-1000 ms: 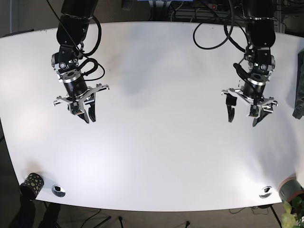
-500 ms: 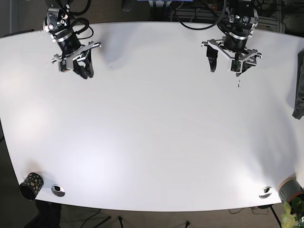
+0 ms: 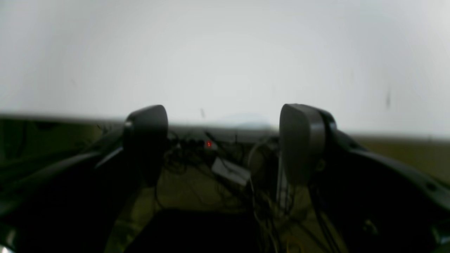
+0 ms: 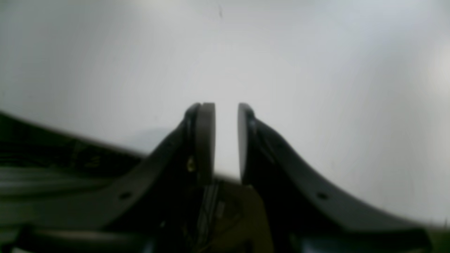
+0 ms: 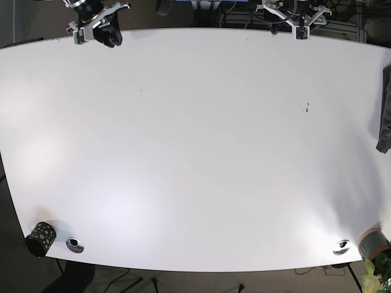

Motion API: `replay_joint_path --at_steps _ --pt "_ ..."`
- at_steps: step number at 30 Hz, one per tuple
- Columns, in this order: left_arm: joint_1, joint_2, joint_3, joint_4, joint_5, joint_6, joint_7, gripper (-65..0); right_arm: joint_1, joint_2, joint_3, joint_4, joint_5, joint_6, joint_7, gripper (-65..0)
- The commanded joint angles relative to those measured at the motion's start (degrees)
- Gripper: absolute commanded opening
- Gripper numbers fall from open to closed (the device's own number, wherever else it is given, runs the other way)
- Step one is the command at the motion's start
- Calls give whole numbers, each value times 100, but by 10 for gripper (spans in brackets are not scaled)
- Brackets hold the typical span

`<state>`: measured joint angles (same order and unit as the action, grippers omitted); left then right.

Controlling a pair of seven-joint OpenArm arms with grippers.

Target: Fold the T-shirt properly

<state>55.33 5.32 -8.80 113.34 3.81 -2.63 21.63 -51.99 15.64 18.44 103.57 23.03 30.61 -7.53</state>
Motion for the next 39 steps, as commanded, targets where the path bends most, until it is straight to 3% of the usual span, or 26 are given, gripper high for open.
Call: replay_joint_path --at_steps 1,13,20,26,31,35,39 --pt "168 17 5 64 -34 -22 -101 -194 -318 155 33 65 172 47 89 -547" --pt "274 -27 5 -938 -25 -22 -92 -193 -810 -30 -11 -761 -83 55 89 -547" --pt "194 -18 23 -2239 -25 -22 -145 -193 -705 58 -608 -1790 -109 47 107 -547" --pt "-667 -27 14 -3699 -25 -22 -145 -197 148 14 -1180 -2783 -892 -6 160 -549" --pt "-1265 -36 14 -4595 10 -22 -391 -197 992 -434 -1215 -3944 -1665 -15 485 -549" --pt "-1784 -53 14 -5413 19 -22 -523 -197 1581 -636 -1215 -4788 -2087 -24 669 -549" --pt "-2003 -194 14 -5905 10 -14 -796 -197 1748 -707 -1241 -5007 -2149 -243 687 -549"
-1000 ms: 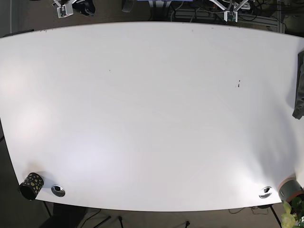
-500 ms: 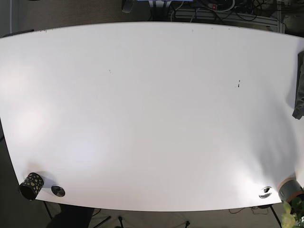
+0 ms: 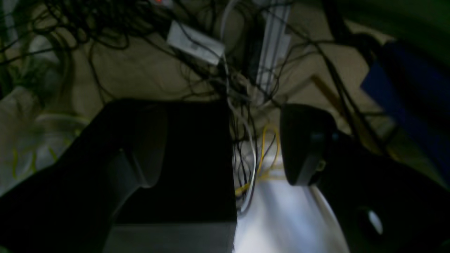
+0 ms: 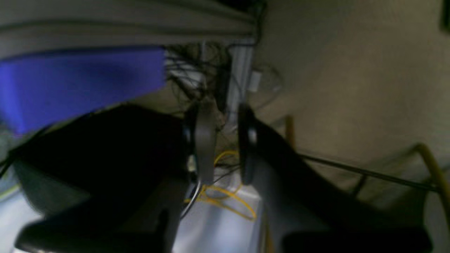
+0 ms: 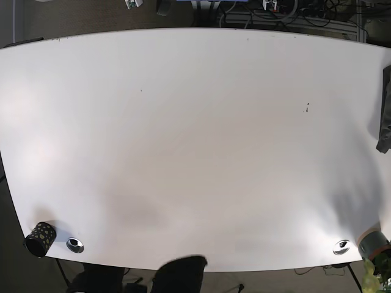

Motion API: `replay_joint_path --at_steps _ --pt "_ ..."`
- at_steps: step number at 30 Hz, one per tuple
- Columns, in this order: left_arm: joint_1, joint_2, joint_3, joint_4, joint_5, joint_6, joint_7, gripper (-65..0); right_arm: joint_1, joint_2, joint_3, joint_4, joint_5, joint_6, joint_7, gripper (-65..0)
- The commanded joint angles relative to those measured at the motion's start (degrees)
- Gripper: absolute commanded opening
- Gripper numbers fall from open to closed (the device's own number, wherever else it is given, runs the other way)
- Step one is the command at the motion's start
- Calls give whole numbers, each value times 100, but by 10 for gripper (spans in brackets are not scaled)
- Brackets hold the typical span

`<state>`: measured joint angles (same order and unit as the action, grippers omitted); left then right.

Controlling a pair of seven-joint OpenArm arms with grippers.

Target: Fold the T-shirt properly

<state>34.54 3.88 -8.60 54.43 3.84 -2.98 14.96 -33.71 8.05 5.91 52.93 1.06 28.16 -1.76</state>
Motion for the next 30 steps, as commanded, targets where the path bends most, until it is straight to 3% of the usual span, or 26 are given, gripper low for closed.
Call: replay_joint_path --at_steps 1,8,13,30 --pt "93 -49 -6 11 8 21 -182 -197 -97 43 2 66 48 -16 110 -549" --pt "638 -85 -6 750 8 -5 -279 -197 -730 69 46 830 65 -43 101 -549" --pt "1332 -137 -6 1752 -10 -427 -164 -197 -1477 87 231 1613 426 -43 75 -549" --pt "3222 -129 -15 5066 -36 -436 12 -199 -3446 96 943 3793 1252 -7 75 -549"
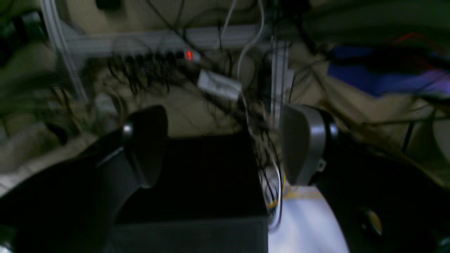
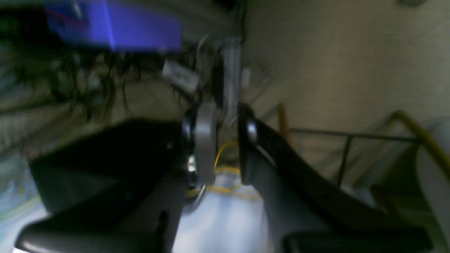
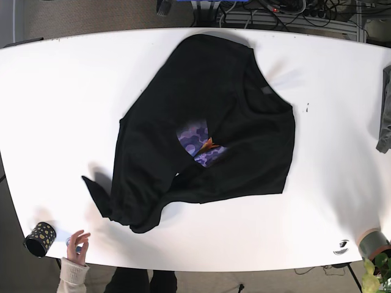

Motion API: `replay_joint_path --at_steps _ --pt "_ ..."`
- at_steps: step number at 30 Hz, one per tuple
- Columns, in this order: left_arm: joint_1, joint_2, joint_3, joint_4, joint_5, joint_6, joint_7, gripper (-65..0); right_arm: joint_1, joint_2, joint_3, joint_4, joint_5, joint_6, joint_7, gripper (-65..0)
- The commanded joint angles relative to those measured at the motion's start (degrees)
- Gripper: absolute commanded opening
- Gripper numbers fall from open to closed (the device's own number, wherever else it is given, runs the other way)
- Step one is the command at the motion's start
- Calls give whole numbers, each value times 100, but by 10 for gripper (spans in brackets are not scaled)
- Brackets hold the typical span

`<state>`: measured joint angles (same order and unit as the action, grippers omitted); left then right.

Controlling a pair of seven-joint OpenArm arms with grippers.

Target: Fold the T-shirt properly

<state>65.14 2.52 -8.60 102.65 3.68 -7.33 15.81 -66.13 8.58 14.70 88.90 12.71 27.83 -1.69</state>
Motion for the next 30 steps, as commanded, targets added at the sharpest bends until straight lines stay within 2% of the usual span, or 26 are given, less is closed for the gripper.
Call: replay_joint_path --at_steps 1,9,15,18,20,23,25,27,30 --pt "206 7 -15 403 -21 -1 -74 -199 -275 43 117 336 166 25 68 -549" --pt "189 7 -6 1265 -21 -1 -82 -199 -512 26 636 1461 843 25 68 -549" --pt "-620 -11 -32 1273 -30 -1 -82 -193 -143 34 864 2086 1380 25 68 -544" --pt "-972 7 -32 1282 -30 -1 -109 -190 129 34 829 2305 1467 25 60 -541" --pt "-1235 16 -32 1282 -39 -1 -91 -175 358 34 820 2464 1485 25 -134 -533" --pt "-1517 24 -32 1282 -39 -1 -91 -121 780 -1 803 2648 1485 34 -811 -457" --pt "-1640 24 -32 1282 -39 -1 -91 -103 1079 -10 715 2675 1529 131 -1277 -379" --pt "-1772 16 -32 1282 -39 -1 -82 -100 1290 -10 688 2675 1758 342 -1602 -335" --pt "-1921 -2 -50 1273 -30 -1 -82 -101 1580 17 653 2675 2039 667 -2094 -331"
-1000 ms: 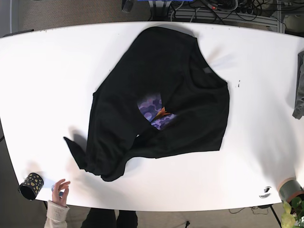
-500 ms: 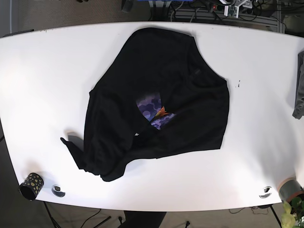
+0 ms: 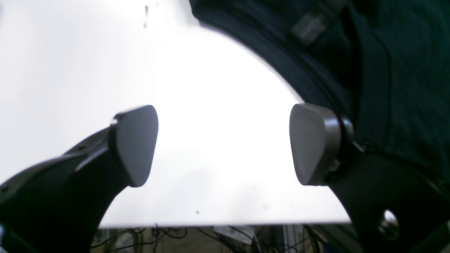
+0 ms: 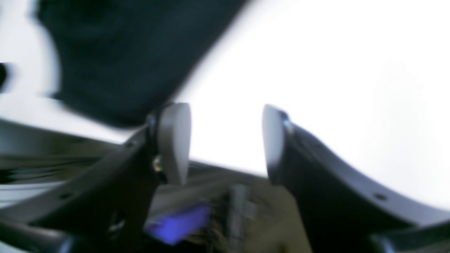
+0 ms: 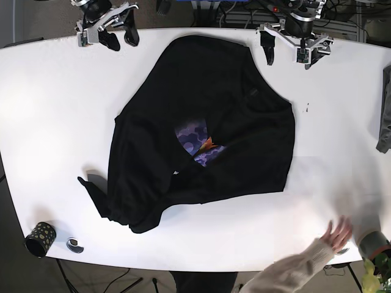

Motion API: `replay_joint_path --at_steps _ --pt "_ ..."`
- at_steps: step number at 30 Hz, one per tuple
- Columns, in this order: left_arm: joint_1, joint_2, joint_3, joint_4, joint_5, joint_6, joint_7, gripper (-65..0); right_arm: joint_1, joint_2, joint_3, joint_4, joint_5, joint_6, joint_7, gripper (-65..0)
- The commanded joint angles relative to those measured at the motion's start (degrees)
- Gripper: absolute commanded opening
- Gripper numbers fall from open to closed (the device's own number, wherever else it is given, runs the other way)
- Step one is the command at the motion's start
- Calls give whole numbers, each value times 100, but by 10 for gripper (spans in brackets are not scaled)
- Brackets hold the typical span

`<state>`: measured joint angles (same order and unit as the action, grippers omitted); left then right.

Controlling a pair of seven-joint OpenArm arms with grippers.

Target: Fold the T-shirt properly

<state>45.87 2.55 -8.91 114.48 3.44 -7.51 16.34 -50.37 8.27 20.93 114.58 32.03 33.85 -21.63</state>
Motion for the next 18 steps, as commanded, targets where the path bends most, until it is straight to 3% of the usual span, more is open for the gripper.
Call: replay_joint_path --at_steps 1,5,16,18 --pt "-37 -13 -28 82 -6 17 -135 -101 153 47 30 106 133 189 -294 -328" --pt "-239 -13 -257 73 -6 17 -135 -101 804 47 21 106 124 576 -1042 -328" --pt "-556 -22 -485 65 3 17 -135 -101 2378 74 48 -360 107 602 -2571 -323" --pt "-600 -22 -485 65 3 17 -135 -101 2606 214 -58 -448 80 615 -2712 -323"
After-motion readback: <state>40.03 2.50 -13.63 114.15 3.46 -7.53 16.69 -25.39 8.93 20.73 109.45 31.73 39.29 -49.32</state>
